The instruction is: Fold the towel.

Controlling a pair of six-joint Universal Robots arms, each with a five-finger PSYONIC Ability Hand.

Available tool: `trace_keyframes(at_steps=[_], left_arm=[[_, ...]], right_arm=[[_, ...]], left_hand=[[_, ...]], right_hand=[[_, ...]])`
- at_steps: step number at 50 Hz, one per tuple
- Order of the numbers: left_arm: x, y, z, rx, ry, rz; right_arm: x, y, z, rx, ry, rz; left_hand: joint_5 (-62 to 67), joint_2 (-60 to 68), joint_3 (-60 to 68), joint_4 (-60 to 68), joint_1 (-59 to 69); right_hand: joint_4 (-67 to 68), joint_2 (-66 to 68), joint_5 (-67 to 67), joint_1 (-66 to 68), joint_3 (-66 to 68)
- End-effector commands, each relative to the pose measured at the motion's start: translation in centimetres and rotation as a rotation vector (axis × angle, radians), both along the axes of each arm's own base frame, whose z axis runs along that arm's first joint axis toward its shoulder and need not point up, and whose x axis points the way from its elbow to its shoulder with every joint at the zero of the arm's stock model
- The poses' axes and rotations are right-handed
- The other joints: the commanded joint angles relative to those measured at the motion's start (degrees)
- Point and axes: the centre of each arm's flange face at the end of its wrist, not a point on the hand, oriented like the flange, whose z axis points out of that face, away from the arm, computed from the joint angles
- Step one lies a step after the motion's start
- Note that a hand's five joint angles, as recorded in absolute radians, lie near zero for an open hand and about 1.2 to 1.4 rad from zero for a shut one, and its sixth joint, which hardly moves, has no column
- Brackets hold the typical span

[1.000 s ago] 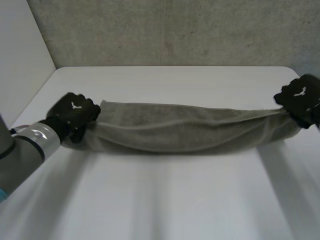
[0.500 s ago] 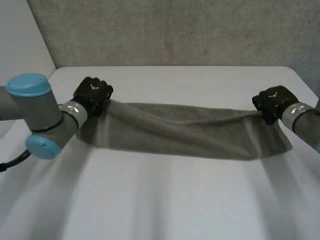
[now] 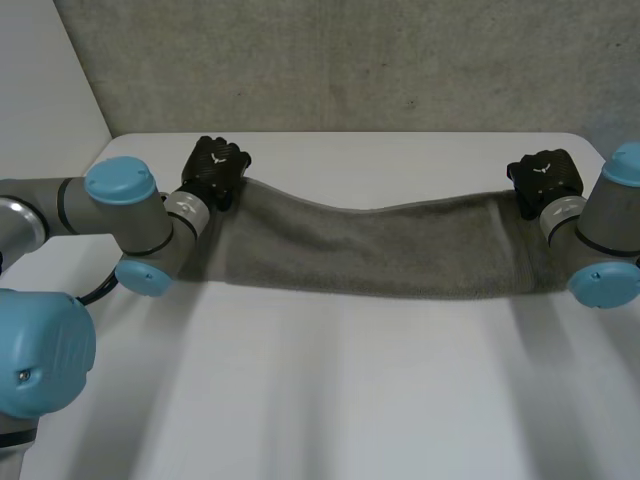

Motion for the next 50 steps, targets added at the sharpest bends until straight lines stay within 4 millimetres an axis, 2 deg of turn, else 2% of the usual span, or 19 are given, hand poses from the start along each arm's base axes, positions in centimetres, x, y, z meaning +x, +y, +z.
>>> trace_keyframes(at_steps=[1, 2, 3, 7, 12, 14, 15, 17, 20, 23, 25, 26, 28, 31, 33, 38, 45, 47, 50], left_arm=[[0.1, 0.2, -0.8, 0.021, -0.007, 0.001], [0.2, 0.4, -1.1, 0.034, -0.011, 0.001], [0.3, 0.6, -1.3, 0.044, -0.014, 0.004], [0.4, 0.8, -1.4, 0.054, -0.017, 0.015], [0.7, 1.3, 0.5, 0.038, -0.012, 0.031], [1.0, 2.0, 2.1, 0.032, -0.008, 0.03], [1.0, 2.0, 2.1, 0.032, -0.008, 0.03], [1.4, 2.9, 3.8, 0.031, 0.005, 0.033], [2.3, 3.9, 5.1, 0.04, 0.012, 0.043], [2.6, 4.6, 5.5, 0.053, 0.017, 0.042], [3.2, 6.2, 6.1, 0.094, 0.045, 0.039], [3.2, 6.2, 6.1, 0.095, 0.046, 0.039], [4.1, 7.4, 6.3, 0.141, 0.078, 0.051], [4.6, 7.9, 6.2, 0.166, 0.093, 0.059], [5.3, 9.1, 6.1, 0.212, 0.12, 0.071], [5.9, 11.0, 6.0, 0.261, 0.142, 0.079], [6.2, 12.6, 5.3, 0.3, 0.142, 0.077], [6.0, 13.1, 5.1, 0.298, 0.142, 0.064], [6.0, 13.2, 5.0, 0.291, 0.144, 0.062]], right_arm=[[0.1, -0.3, -0.7, 0.006, 0.001, 0.002], [0.2, -0.2, -0.7, 0.008, 0.001, 0.003], [0.4, -0.1, -0.5, 0.005, 0.001, 0.005], [0.6, 0.2, -0.1, 0.001, -0.001, 0.002], [0.4, 0.7, 1.8, -0.019, -0.029, -0.008], [0.0, 1.4, 4.4, -0.053, -0.063, -0.01], [0.0, 1.4, 4.5, -0.054, -0.063, -0.01], [-0.3, 2.6, 7.0, -0.081, -0.099, -0.01], [-0.7, 4.0, 8.7, -0.086, -0.123, -0.009], [-0.8, 4.8, 9.3, -0.086, -0.128, -0.006], [-0.9, 6.5, 10.1, -0.075, -0.129, 0.015], [-0.9, 6.5, 10.1, -0.075, -0.129, 0.015], [-1.0, 8.2, 9.6, -0.009, -0.121, 0.037], [-1.3, 8.8, 9.0, 0.043, -0.116, 0.04], [-2.5, 9.7, 7.4, 0.156, -0.11, 0.022], [-3.1, 10.7, 5.5, 0.271, -0.114, 0.033], [-4.5, 10.0, 3.4, 0.331, -0.138, 0.045], [-4.6, 9.3, 1.3, 0.379, -0.146, 0.056], [-4.9, 8.9, 0.4, 0.398, -0.149, 0.05]], left_hand=[[-33.9, -25.7, -27.4, -26.0, -22.4], [-62.8, -54.6, -56.4, -54.9, -51.4], [-85.4, -77.2, -78.9, -77.5, -73.9], [-85.3, -77.1, -78.9, -77.4, -73.9], [-85.3, -77.1, -78.9, -77.4, -73.9], [-85.2, -77.0, -78.7, -77.3, -73.7], [-85.2, -77.0, -78.7, -77.3, -73.7], [-85.2, -77.0, -78.7, -77.3, -73.7], [-85.2, -77.0, -78.7, -77.3, -73.7], [-85.2, -77.0, -78.7, -77.3, -73.7], [-85.0, -76.8, -78.5, -77.1, -73.5], [-85.0, -76.8, -78.5, -77.1, -73.5], [-84.8, -76.6, -78.3, -76.9, -73.4], [-84.7, -76.5, -78.2, -76.8, -73.2], [-84.5, -76.3, -78.0, -76.6, -73.0], [-84.3, -76.1, -77.8, -76.4, -72.9], [-84.1, -76.0, -77.7, -76.2, -72.7], [-84.1, -76.0, -77.7, -76.2, -72.7], [-84.0, -75.8, -77.5, -76.1, -72.5]], right_hand=[[-45.6, -45.4, -46.2, -45.8, -45.7], [-61.2, -61.1, -61.9, -61.5, -61.3], [-64.6, -64.5, -65.3, -64.9, -64.8], [-64.6, -64.5, -65.3, -64.9, -64.8], [-64.6, -64.5, -65.3, -64.9, -64.8], [-64.6, -64.5, -65.3, -64.9, -64.8], [-64.6, -64.5, -65.3, -64.9, -64.8], [-64.6, -64.5, -65.3, -64.9, -64.8], [-64.6, -64.5, -65.3, -64.9, -64.8], [-64.6, -64.5, -65.3, -64.9, -64.8], [-64.6, -64.5, -65.3, -64.9, -64.8], [-64.6, -64.5, -65.3, -64.9, -64.8], [-64.6, -64.5, -65.3, -64.9, -64.8], [-64.6, -64.5, -65.3, -64.9, -64.8], [-59.5, -59.4, -60.2, -59.8, -59.7], [-52.6, -52.5, -53.3, -52.9, -52.8], [-49.1, -49.0, -49.8, -49.3, -49.2], [-48.6, -48.5, -49.3, -48.8, -48.7], [-47.9, -47.8, -48.6, -48.2, -48.0]])
